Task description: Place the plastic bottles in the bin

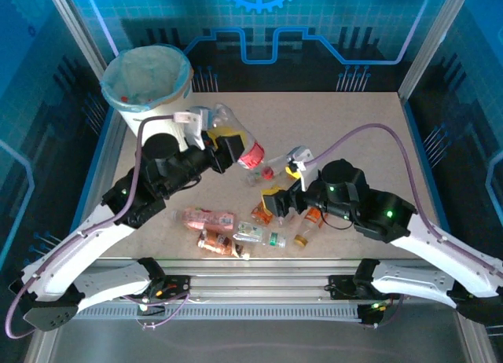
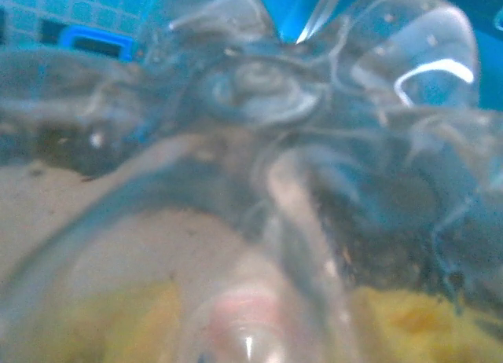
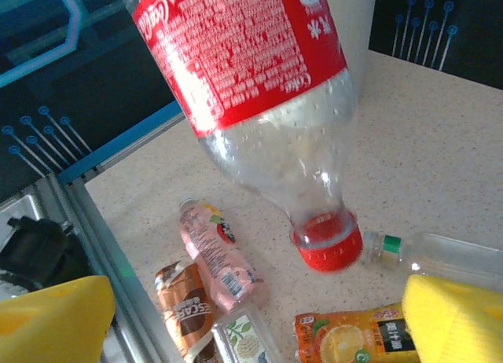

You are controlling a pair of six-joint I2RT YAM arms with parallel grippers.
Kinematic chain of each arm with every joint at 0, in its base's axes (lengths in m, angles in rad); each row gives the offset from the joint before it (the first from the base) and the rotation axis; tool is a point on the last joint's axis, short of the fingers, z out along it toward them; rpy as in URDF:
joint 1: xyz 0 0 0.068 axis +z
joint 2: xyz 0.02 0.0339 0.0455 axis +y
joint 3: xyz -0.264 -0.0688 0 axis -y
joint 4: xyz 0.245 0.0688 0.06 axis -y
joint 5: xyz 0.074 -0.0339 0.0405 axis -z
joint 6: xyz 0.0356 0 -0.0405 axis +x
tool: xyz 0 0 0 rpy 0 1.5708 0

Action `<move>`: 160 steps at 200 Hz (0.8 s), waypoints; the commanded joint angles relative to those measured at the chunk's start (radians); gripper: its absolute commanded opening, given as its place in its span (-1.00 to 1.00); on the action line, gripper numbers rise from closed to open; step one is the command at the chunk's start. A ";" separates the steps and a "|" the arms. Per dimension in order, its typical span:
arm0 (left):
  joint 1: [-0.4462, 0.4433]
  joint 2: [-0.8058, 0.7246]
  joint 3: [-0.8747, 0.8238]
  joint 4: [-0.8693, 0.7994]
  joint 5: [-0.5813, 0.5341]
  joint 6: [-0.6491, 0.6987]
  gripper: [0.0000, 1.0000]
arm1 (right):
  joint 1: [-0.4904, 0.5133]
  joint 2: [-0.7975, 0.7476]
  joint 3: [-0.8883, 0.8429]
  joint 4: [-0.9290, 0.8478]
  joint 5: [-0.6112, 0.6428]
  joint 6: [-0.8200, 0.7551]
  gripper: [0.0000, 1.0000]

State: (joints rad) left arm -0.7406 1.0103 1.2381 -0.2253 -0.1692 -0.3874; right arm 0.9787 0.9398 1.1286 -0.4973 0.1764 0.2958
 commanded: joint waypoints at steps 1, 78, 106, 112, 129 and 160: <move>0.080 0.025 0.112 -0.026 -0.078 0.058 0.02 | -0.035 0.066 0.105 0.036 0.024 -0.035 0.92; 0.581 0.368 0.633 -0.164 0.026 0.167 -0.03 | -0.136 0.588 0.666 -0.081 -0.248 -0.111 0.90; 0.739 0.561 0.849 -0.235 0.051 0.182 -0.02 | -0.161 0.794 0.912 -0.166 -0.340 -0.163 0.88; 0.771 0.606 0.890 -0.247 0.064 0.179 -0.02 | -0.167 0.838 0.968 -0.187 -0.356 -0.169 0.88; 0.844 0.712 0.977 -0.263 0.101 0.171 -0.02 | -0.180 0.952 1.097 -0.236 -0.423 -0.184 0.86; 0.925 0.859 1.073 -0.266 0.149 0.164 -0.01 | -0.196 1.109 1.254 -0.278 -0.526 -0.184 0.79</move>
State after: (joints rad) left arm 0.1371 1.7935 2.2345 -0.4500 -0.0834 -0.2333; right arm 0.7998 1.9614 2.2745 -0.6903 -0.2199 0.1352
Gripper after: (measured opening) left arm 0.497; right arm 0.904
